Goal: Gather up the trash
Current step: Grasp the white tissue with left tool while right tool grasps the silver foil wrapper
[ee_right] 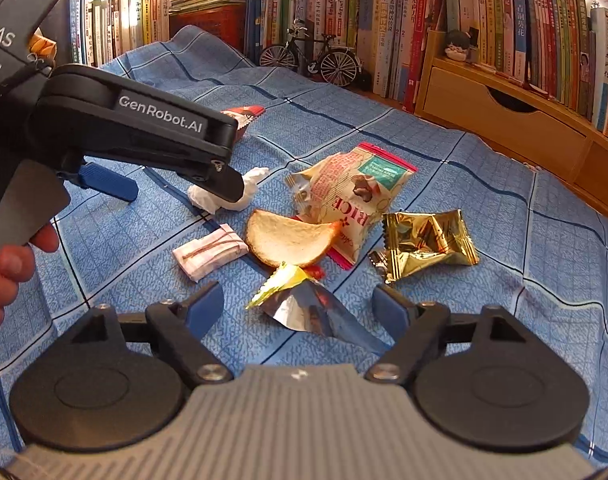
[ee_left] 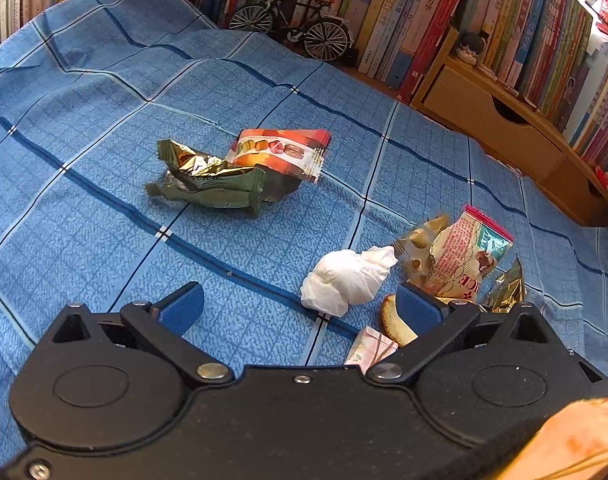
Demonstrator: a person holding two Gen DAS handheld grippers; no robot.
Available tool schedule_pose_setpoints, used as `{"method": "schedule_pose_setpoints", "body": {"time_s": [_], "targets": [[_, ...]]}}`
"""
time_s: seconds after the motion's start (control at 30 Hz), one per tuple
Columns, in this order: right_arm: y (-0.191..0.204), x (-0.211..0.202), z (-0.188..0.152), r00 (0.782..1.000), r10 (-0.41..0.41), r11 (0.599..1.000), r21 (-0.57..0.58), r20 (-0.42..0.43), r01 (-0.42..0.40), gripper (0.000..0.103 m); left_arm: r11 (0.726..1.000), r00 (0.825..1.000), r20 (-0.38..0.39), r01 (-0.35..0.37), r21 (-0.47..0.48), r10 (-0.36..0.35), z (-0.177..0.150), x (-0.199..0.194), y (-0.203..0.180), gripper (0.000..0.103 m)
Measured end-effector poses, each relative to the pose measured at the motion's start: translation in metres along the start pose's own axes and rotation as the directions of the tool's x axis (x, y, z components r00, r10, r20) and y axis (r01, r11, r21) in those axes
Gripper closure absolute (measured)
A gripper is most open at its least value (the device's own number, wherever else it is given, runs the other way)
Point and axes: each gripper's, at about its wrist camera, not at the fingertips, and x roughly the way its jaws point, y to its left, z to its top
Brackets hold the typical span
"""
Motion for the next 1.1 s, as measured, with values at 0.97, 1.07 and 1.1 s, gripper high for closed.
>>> {"method": "schedule_pose_setpoints", "body": {"time_s": [0.97, 1.07, 1.1], "targets": [[0.005, -0.005, -0.001, 0.999, 0.046, 0.997, -0.065, 0.028, -0.044, 0.069, 0.993, 0.996, 0.085, 0.007, 0.116, -0.017, -0.002, -0.007, -0.017, 0.061], [0.006, -0.008, 0.0, 0.998, 0.047, 0.997, -0.069, 0.038, -0.045, 0.069, 0.995, 0.995, 0.098, -0.004, 0.096, -0.006, -0.003, -0.014, -0.013, 0.061], [0.006, -0.009, 0.0, 0.998, 0.047, 0.996, -0.071, 0.042, -0.044, 0.069, 0.996, 0.995, 0.101, -0.008, 0.091, -0.001, -0.004, -0.016, -0.012, 0.061]]}}
